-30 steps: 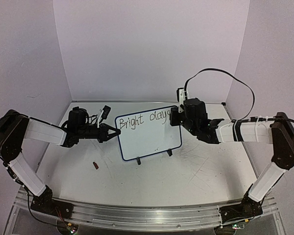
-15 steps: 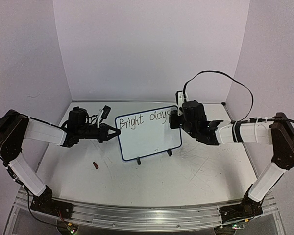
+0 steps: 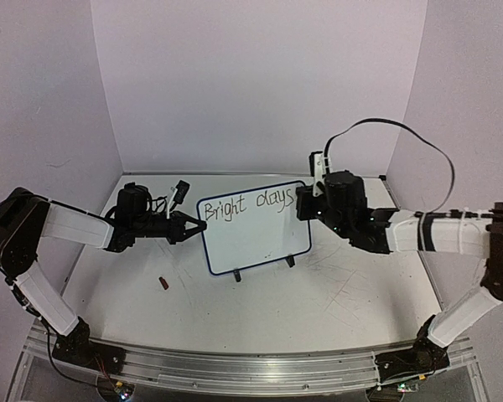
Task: Write a sentence on the whiteboard
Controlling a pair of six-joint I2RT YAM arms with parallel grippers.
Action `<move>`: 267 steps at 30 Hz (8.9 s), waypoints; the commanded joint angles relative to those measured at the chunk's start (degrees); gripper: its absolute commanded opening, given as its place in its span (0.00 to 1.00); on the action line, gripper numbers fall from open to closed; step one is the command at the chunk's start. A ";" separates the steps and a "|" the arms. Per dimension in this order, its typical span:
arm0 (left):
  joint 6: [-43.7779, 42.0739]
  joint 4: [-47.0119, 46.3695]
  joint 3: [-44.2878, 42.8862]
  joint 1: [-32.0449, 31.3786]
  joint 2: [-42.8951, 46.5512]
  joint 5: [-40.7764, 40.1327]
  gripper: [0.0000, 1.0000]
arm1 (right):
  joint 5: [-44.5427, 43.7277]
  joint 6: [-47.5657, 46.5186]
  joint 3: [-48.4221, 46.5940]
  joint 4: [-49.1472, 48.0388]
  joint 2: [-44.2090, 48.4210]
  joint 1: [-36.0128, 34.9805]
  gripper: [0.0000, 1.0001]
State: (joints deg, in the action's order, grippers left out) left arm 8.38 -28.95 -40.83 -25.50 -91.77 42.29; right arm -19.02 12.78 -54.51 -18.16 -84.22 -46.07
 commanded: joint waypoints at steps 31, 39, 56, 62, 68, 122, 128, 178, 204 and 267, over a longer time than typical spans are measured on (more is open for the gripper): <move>-4.78 0.39 0.00 -1.35 3.72 -14.75 0.00 | 18.94 -8.87 -10.62 4.63 -8.09 -7.39 0.00; -3.28 0.39 0.07 -1.32 4.41 -15.01 0.00 | 16.65 -8.88 -15.28 3.90 -13.61 -10.90 0.00; -2.31 0.39 -0.19 -1.36 3.51 -14.63 0.00 | 13.49 -5.15 -20.53 3.13 -18.40 -14.74 0.00; -2.75 0.42 0.39 -1.33 4.38 -15.70 0.00 | 12.98 -6.79 -22.59 2.10 -21.91 -16.07 0.00; -2.60 0.39 -0.14 -1.34 3.74 -15.30 0.00 | 12.43 -8.45 -22.27 0.29 -24.07 -16.35 0.00; -3.81 0.67 0.05 -1.31 3.78 -15.62 0.00 | -1.05 -7.47 -23.97 -0.19 -30.27 -17.52 0.00; -3.86 0.75 0.13 -1.34 3.89 -15.76 0.00 | -0.86 -6.91 -23.06 0.51 -29.89 -17.51 0.00; -4.34 0.93 -0.04 -1.33 3.06 -14.71 0.00 | -9.18 -9.64 -22.89 -3.34 -27.67 -16.08 0.00; -4.51 0.92 0.32 -1.31 3.33 -14.66 0.00 | -6.95 -6.95 -20.17 -0.11 -28.33 -16.05 0.00; -4.86 1.27 -0.13 -1.32 3.15 -14.67 0.00 | -1.50 -4.91 -17.26 -1.80 -27.13 -14.22 0.00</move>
State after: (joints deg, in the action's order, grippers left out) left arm 7.25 -26.87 -40.75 -27.70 -89.10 33.92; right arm -18.88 6.38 -72.53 -20.49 -110.56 -60.13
